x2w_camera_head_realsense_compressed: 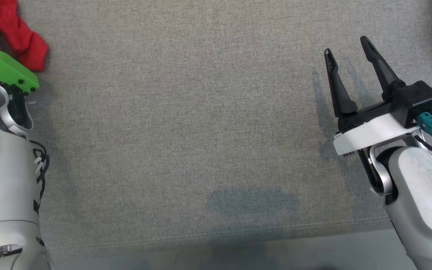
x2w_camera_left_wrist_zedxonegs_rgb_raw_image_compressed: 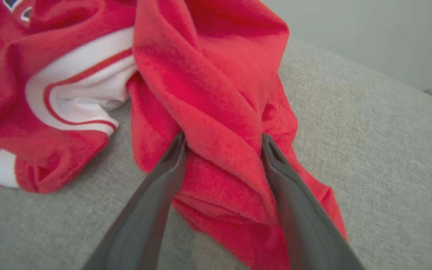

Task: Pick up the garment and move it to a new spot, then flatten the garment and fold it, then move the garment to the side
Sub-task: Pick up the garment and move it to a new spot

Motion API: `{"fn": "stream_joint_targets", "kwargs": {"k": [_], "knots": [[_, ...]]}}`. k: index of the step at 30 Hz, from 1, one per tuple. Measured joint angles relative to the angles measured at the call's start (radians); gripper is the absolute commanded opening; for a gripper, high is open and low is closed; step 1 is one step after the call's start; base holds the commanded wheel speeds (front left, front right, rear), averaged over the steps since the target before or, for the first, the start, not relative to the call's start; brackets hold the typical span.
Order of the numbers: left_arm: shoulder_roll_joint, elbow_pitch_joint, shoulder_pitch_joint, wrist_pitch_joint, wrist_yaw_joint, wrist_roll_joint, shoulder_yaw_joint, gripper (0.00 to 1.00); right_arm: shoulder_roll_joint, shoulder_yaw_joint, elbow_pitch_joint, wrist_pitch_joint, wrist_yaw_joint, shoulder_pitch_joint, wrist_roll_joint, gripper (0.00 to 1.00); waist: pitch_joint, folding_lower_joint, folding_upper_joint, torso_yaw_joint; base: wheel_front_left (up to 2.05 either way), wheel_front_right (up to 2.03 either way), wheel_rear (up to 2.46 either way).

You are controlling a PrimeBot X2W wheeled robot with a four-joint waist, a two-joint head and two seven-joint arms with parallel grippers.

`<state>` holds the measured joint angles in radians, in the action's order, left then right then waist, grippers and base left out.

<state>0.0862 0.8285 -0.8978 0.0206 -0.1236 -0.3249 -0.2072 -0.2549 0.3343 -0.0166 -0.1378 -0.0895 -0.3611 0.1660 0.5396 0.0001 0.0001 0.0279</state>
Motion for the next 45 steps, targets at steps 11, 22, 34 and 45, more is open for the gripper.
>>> {"fn": "stream_joint_targets", "kwargs": {"k": [11, 22, 34, 45], "knots": [[-0.012, 0.002, -0.043, 0.115, 0.011, 0.035, 0.077, 0.00, 0.016, -0.001, 0.044, -0.042, 0.000, 0.000, 0.008, 1.00, -0.045, -0.0001, 0.0000, 0.009, 0.00, 0.00, 0.00], [-0.054, -0.044, -0.051, 0.219, 0.135, 0.033, 0.144, 0.00, 0.054, -0.002, 0.125, -0.079, 0.000, 0.009, 0.029, 1.00, -0.151, 0.0000, 0.0000, 0.015, 0.00, 0.00, 0.00], [-0.073, -0.150, -0.051, 0.228, 0.224, 0.004, 0.258, 0.00, 0.086, 0.005, 0.203, -0.091, 0.000, 0.085, 0.064, 1.00, -0.309, -0.0001, 0.0000, -0.011, 0.00, 0.00, 0.00], [-0.070, -0.229, -0.070, 0.228, 0.233, -0.161, 0.438, 0.00, 0.122, 0.062, 0.224, -0.091, 0.028, 0.111, 0.072, 1.00, -0.413, -0.0001, 0.0000, -0.123, 0.00, 0.00, 0.00]]}}
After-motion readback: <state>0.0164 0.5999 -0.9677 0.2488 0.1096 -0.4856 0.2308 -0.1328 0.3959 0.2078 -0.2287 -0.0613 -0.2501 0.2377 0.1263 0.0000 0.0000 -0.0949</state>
